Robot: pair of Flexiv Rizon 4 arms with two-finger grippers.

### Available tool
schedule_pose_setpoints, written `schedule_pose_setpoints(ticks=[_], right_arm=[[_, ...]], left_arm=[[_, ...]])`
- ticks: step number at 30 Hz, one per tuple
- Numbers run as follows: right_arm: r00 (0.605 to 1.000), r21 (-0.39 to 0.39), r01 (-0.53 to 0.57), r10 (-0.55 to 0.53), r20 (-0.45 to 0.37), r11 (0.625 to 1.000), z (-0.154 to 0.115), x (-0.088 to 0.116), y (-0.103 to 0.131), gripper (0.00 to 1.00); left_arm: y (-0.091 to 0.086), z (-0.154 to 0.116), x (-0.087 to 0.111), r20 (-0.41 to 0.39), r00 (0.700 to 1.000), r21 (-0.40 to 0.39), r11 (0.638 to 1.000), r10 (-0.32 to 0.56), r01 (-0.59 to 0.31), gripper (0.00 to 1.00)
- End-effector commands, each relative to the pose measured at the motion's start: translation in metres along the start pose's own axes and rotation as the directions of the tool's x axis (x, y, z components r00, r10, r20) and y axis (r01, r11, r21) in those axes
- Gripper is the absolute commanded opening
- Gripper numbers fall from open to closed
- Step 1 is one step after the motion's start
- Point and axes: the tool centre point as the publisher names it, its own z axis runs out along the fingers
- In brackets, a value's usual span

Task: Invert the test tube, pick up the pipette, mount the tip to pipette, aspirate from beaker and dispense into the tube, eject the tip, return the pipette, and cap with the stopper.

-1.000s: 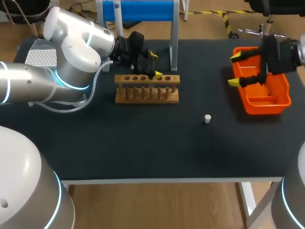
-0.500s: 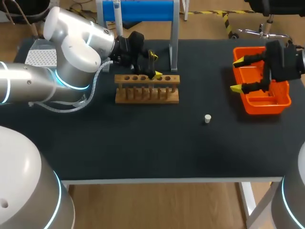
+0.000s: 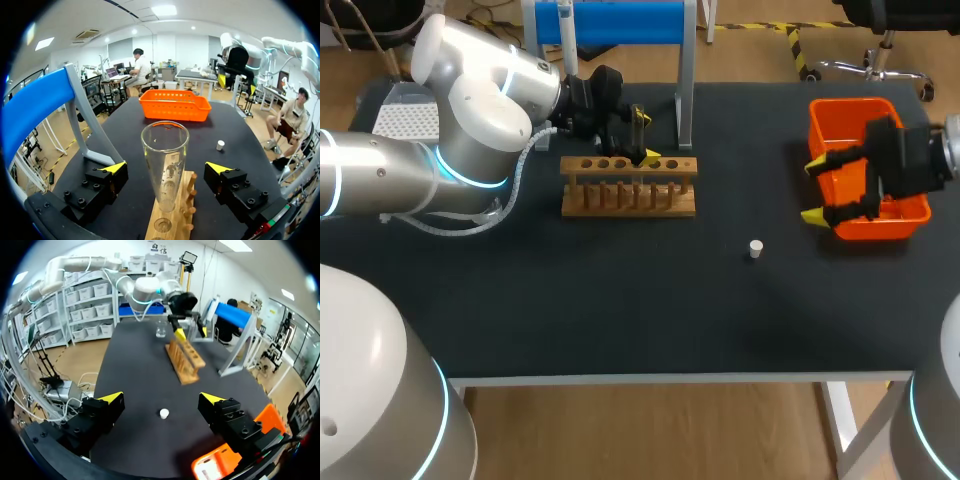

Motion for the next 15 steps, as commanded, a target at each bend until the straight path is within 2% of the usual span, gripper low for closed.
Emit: schedule_pose_setpoints(ticks=[1, 9, 15], right_arm=[[1.0, -0.005, -0.018, 0.018, 0.011, 1.0, 0.013, 0.005, -0.019, 1.0], [0.995, -0.065, -0.082, 0.085, 0.052, 0.995, 0.025, 0.011, -0.039, 1.0], [0.991, -0.04, -0.114, 0.116, 0.062, 0.993, 0.036, 0.014, -0.051, 1.0]], left_arm=[[-0.001, 0.0, 0.0, 0.0, 1.0, -0.003, 1.0, -0.001, 0.001, 1.0], [-0.001, 0.0, 0.0, 0.0, 1.0, -0.003, 1.0, -0.001, 0.001, 1.0], [-0.001, 0.0, 0.0, 0.0, 1.0, -0.003, 1.0, -0.001, 0.001, 1.0]])
